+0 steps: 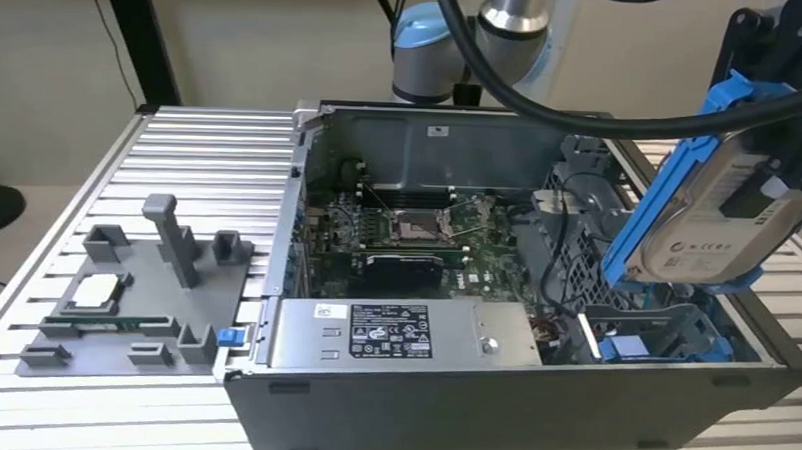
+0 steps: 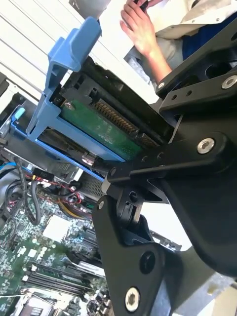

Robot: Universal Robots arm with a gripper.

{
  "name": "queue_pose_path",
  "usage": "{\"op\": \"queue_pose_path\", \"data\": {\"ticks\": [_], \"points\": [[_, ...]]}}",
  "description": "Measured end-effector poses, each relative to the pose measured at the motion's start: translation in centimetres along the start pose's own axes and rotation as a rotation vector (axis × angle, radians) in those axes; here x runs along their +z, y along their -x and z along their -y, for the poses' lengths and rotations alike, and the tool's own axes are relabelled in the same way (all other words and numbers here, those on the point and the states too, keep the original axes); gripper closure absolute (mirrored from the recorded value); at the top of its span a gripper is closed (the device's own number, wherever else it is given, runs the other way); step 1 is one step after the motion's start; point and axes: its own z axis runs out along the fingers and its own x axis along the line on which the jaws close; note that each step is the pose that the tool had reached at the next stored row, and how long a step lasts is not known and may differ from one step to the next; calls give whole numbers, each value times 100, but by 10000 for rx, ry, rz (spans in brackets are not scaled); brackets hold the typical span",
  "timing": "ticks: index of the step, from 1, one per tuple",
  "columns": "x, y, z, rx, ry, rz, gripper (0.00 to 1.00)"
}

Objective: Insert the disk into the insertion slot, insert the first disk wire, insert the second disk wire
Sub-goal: 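Insert the disk into the insertion slot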

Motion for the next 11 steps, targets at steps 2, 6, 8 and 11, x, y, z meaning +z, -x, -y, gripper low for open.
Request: {"op": "queue_pose_path", "data": {"ticks": [2, 6, 8, 11], "points": [[10, 0, 0, 0, 0, 1, 100], [39, 0, 2, 0, 0, -1, 100], [53, 1, 2, 0, 0, 0, 100], [63, 0, 3, 0, 0, 0, 100]]}}
